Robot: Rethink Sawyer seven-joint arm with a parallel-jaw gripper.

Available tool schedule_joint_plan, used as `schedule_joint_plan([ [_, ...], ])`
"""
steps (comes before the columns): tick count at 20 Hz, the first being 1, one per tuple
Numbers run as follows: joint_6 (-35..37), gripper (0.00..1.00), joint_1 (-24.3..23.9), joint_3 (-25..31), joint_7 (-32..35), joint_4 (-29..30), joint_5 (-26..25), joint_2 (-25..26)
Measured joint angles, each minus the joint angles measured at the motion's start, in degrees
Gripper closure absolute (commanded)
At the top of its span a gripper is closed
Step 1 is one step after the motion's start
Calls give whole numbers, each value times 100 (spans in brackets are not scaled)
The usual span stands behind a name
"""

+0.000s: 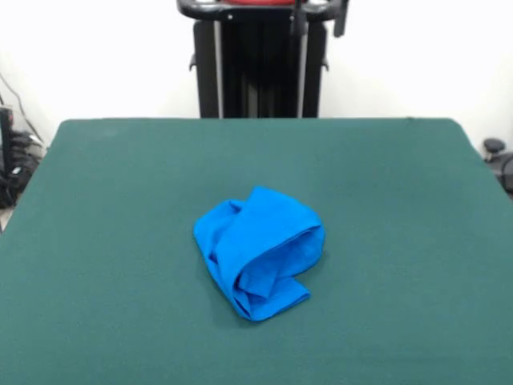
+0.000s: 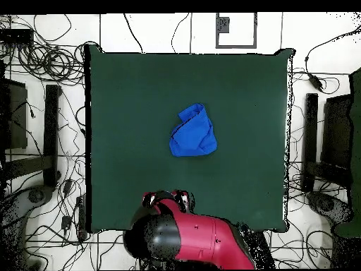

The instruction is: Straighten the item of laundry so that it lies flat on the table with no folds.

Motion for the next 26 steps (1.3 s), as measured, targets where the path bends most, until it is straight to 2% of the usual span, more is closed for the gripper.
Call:
schedule_joint_plan([
  [5,-232,0,-127,-105,0,-253,-268,550],
  [17,-1008,0,-435,-300,0,-786,-307,1818],
  [26,-1103,0,-463,-313,0,-1034,-146,2175],
])
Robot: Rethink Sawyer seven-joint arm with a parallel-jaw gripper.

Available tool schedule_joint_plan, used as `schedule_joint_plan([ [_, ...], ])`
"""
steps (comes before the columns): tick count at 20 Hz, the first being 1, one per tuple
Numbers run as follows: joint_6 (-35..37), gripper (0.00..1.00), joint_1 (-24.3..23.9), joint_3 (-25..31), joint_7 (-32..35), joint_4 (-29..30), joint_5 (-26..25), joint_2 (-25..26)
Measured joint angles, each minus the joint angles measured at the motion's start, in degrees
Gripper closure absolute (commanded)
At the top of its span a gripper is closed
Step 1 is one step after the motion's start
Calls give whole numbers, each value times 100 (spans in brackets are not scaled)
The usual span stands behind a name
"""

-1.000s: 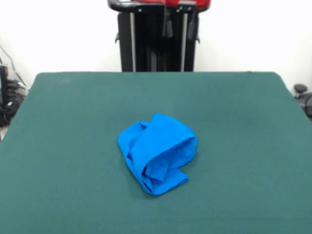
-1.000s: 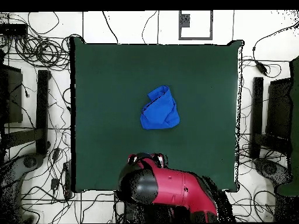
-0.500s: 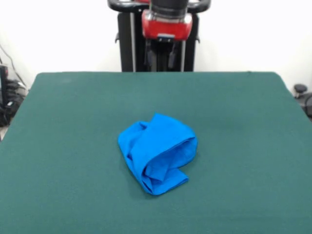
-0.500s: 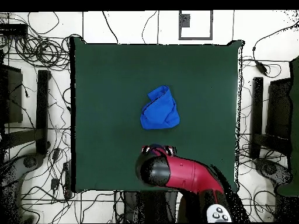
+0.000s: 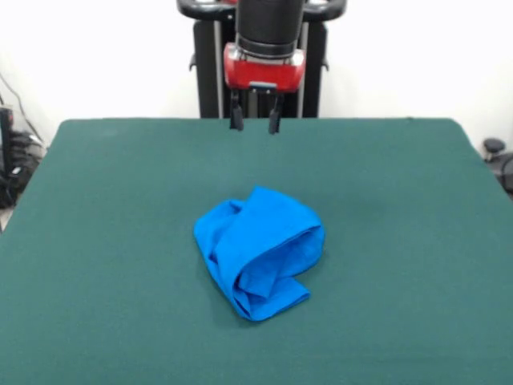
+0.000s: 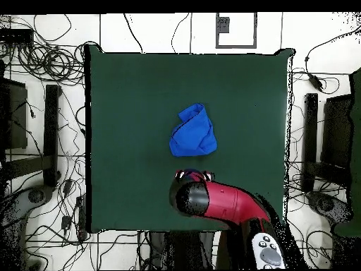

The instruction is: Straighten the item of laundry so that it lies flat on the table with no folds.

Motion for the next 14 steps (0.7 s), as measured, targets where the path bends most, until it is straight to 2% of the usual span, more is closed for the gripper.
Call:
schedule_joint_plan([
  [14,-1,0,191,-128,6,-493,1207,142],
])
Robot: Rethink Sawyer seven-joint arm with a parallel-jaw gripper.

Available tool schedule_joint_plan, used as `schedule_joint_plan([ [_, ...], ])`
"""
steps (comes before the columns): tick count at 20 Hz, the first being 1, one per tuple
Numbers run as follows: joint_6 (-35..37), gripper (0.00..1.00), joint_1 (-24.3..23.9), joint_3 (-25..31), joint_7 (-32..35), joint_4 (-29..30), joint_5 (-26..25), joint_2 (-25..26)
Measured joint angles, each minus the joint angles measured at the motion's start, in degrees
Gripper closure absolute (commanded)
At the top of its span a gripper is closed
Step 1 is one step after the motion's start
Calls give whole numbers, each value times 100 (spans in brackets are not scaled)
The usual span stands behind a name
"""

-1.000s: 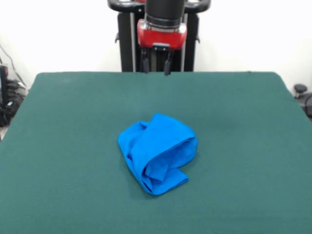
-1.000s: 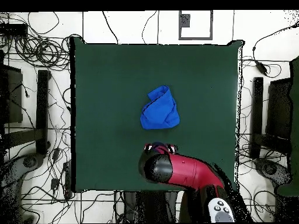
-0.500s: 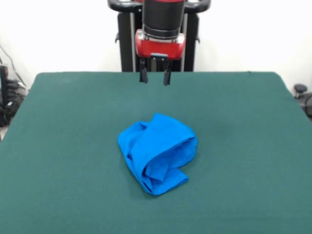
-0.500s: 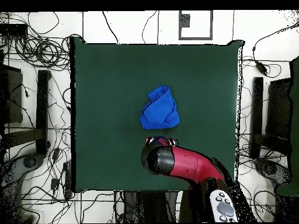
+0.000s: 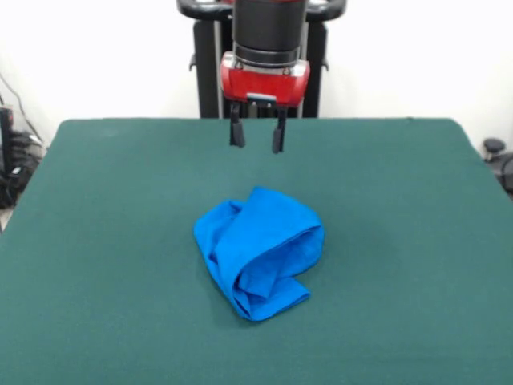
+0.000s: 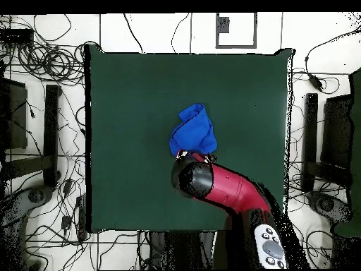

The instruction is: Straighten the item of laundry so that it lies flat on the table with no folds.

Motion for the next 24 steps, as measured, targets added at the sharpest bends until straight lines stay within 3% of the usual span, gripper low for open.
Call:
schedule_joint_plan([
  [13,-3,0,208,-214,0,-837,709,691],
  [24,-304,0,239,-216,0,-980,1034,1151],
])
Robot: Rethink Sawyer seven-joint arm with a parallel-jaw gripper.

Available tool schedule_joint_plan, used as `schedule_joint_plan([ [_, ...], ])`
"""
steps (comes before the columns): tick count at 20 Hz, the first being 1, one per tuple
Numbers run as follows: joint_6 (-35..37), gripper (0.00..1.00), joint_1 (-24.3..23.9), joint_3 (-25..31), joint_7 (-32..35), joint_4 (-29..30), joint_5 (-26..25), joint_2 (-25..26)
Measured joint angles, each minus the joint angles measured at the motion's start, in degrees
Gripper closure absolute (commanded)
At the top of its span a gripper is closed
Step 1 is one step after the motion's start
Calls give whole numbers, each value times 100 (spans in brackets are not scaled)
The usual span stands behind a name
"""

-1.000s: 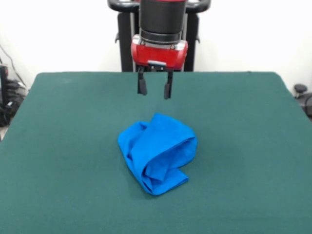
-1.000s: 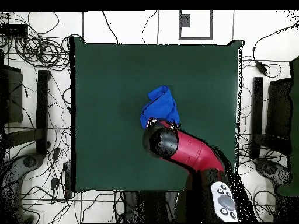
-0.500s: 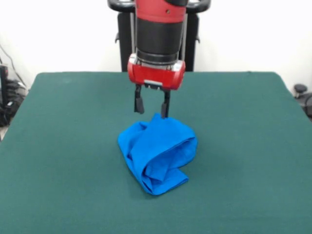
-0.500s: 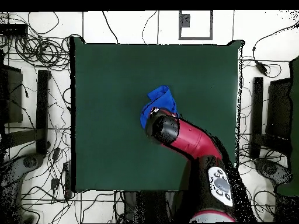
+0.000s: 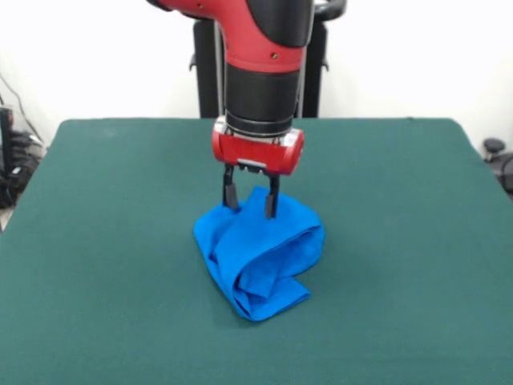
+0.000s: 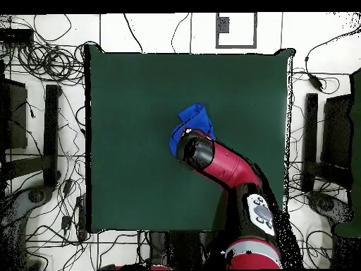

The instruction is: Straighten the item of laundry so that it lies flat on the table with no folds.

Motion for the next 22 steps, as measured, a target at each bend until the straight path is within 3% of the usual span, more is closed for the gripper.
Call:
schedule_joint_plan([
  [22,-580,0,-237,25,0,-21,-5,278],
])
